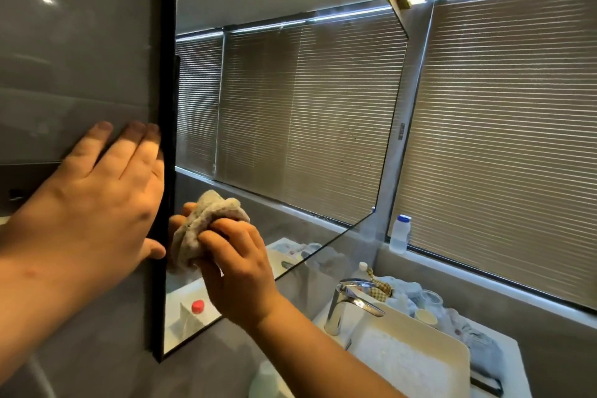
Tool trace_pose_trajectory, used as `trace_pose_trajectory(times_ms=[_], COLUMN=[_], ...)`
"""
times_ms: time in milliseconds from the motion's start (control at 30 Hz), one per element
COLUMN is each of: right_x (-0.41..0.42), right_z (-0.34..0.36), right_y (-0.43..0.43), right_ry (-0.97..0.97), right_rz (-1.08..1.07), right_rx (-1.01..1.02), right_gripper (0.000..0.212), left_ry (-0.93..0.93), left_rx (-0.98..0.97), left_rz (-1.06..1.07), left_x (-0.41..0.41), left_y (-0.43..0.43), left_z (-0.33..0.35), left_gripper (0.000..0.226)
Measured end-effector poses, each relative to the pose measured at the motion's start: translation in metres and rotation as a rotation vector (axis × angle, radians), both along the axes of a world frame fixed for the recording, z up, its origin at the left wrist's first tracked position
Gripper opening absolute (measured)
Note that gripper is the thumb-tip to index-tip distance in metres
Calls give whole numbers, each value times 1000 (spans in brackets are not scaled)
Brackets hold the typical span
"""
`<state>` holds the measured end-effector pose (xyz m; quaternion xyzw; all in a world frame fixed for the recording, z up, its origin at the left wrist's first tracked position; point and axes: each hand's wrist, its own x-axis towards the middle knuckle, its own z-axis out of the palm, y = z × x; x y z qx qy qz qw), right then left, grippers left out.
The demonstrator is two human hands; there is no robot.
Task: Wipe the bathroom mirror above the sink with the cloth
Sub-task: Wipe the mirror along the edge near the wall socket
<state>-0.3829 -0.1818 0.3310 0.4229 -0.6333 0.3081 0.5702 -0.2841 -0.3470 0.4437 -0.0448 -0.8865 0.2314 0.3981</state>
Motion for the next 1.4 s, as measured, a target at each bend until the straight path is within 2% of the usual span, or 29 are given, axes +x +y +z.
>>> trace_pose_trajectory(times_ms=[133,200,267,400,500,833,967,1167,1300,1400], right_x=[15,15,13,22,26,33,26,14,18,18], right_z=[20,12,-11,-80,-111,-50,-61,-112,-129,-123], right_y=[-8,-9,-12,-14,-11,-25,-25,-8,-12,-14], right_ry=[-119,-139,-142,-246,-269,-255,-264,-305,-419,-516], right_rz=[151,159,167,163,111,217,200,73,48,54], right_rx=[-25,-41,-30,55,64,-103,-83,90,55,-43], right_gripper=[20,17,13,22,15,9,5,5,5,14], left_ry=[-43,-40,-37,-27,-25,-14,-20,-22,-14,1], left_rx=[35,35,21,-6,-23,-30,-43,-91,-154,-169], left_rz=[19,29,32,38,51,66,88,135,167,172], left_x=[1,3,3,5,8,9,8,12,16,17], left_y=[3,3,2,2,3,5,5,7,8,9], left_z=[0,0,0,0,0,0,-1,0,0,1], left_gripper=[136,132,131,130,129,127,127,123,121,121])
